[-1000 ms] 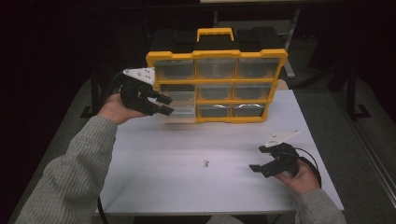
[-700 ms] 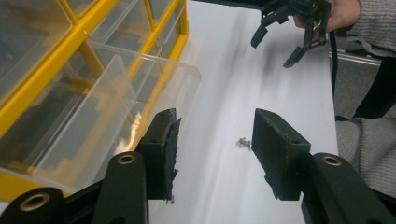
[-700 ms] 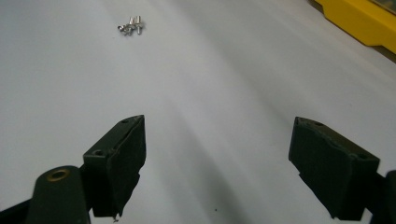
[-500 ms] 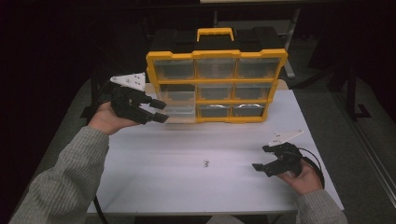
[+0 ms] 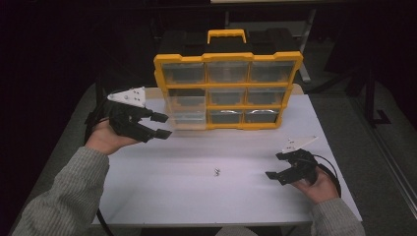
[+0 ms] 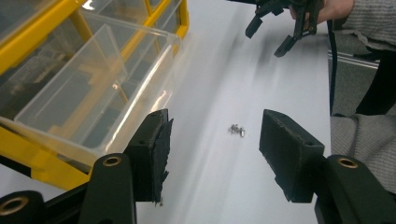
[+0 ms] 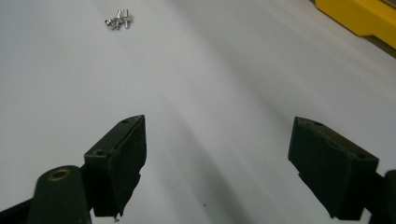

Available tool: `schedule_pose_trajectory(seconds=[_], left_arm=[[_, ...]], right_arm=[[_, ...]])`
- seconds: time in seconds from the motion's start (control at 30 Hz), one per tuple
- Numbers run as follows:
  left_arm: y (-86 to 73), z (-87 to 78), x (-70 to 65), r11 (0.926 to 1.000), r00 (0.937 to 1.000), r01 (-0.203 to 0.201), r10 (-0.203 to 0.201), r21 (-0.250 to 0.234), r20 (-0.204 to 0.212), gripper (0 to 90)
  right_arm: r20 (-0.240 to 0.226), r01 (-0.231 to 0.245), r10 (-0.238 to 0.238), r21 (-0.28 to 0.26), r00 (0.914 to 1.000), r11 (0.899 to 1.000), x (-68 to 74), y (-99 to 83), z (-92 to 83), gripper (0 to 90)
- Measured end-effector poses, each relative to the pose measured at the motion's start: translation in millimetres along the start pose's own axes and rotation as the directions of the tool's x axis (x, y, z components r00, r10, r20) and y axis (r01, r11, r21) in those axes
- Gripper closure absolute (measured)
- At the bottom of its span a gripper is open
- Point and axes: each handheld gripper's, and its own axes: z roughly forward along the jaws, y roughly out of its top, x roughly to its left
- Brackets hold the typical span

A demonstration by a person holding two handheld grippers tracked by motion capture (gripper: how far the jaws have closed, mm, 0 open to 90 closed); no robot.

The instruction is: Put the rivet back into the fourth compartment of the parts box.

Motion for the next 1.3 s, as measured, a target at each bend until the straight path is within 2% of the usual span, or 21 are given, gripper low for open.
schedule_pose_trajectory(seconds=[0.33, 0.57, 0.7, 0.93, 1.07, 1.3], left_arm=[[-25.8, 5.1, -8.8, 0.9994, 0.9990, 0.034, -0.034, -0.002, -0.029, 38.9], [-35.7, 5.7, -15.1, 0.9990, 0.9980, 0.039, -0.040, -0.019, -0.048, 38.0], [-40.4, 7.8, -16.2, 0.9991, 0.9974, 0.042, -0.042, -0.006, -0.059, 37.2], [-53.0, 12.8, -21.6, 0.9987, 0.9958, 0.052, -0.052, -0.002, -0.075, 36.3], [-62.3, 17.6, -25.5, 0.9978, 0.9941, 0.066, -0.066, -0.005, -0.086, 32.5], [-80.5, 25.4, -33.8, 0.9926, 0.9894, 0.116, -0.119, -0.034, -0.083, 30.1]], right_arm=[[-0.001, -0.016, 0.016, -0.011, 0.9999, 1.000, -3.4, -2.2, -1.5, 19.5], [0.000, -0.023, 0.023, -0.025, 0.9997, 0.999, -8.3, -3.0, -2.4, 19.8], [-0.006, -0.041, 0.041, -0.025, 0.9991, 0.999, -9.7, -3.6, -2.7, 19.9], [-0.004, -0.030, 0.030, -0.022, 0.9996, 0.999, -8.5, -5.2, -3.2, 20.0], [-0.007, -0.030, 0.030, -0.016, 0.9995, 0.999, -5.4, -6.1, -4.0, 20.0], [-0.021, -0.001, 0.001, -0.014, 0.9998, 1.000, -0.4, -1.2, -4.9, 22.2]])
